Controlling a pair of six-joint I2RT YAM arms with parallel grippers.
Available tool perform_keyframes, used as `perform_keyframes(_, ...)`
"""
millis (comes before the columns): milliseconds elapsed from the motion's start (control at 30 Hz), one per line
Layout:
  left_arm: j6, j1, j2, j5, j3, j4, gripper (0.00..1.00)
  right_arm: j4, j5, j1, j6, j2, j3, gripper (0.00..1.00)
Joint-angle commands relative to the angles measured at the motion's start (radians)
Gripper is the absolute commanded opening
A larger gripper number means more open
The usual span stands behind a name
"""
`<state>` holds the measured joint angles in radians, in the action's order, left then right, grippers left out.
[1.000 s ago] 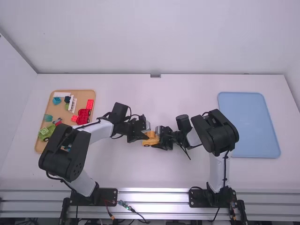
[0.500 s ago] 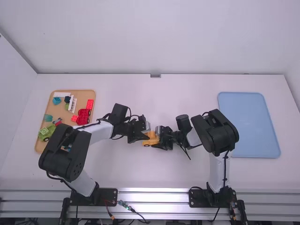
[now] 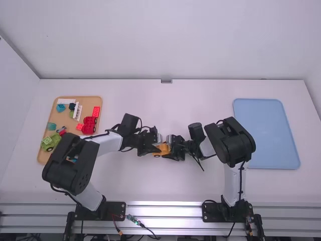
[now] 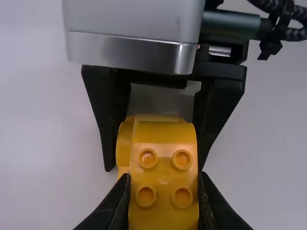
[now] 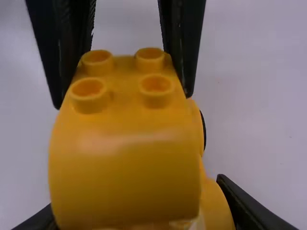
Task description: Assemble lego blocks to make yellow taxi
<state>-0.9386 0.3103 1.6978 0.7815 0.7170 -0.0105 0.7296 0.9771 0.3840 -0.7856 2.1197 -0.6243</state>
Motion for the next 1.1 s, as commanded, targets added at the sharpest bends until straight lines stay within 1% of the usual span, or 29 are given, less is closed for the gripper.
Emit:
perform_keyframes(0, 0.000, 0.011, 0.006, -0.015, -0.007, 0.003, 0.02, -0.004, 0.019, -0.004, -0.004, 0.018, -0.004, 0.42)
perform_keyframes(233, 0.000, 0.013, 0.009, -0.040, -0.007, 0.000, 0.02, -0.004, 0.024, -0.004, -0.004, 0.018, -0.003, 0.41)
perform_keyframes(367, 0.001, 0.011, 0.050, -0.037, -0.007, -0.031, 0.02, -0.004, 0.021, -0.004, -0.004, 0.018, -0.004, 0.40)
perform_keyframes(533, 0.008, 0.016, 0.092, 0.015, -0.004, -0.044, 0.02, -0.004, 0.021, -0.004, -0.004, 0.018, -0.004, 0.39)
perform_keyframes(867, -0.003, 0.013, 0.092, -0.038, -0.004, 0.006, 0.02, -0.004, 0.021, -0.004, -0.004, 0.018, -0.004, 0.39)
perform_keyframes(1000, -0.018, 0.034, 0.092, -0.055, -0.005, 0.013, 0.02, -0.004, 0.016, -0.004, -0.004, 0.018, -0.004, 0.39)
perform_keyframes(1067, -0.050, 0.064, 0.092, -0.105, -0.004, 0.025, 0.02, -0.003, 0.018, -0.004, -0.004, 0.018, -0.004, 0.38)
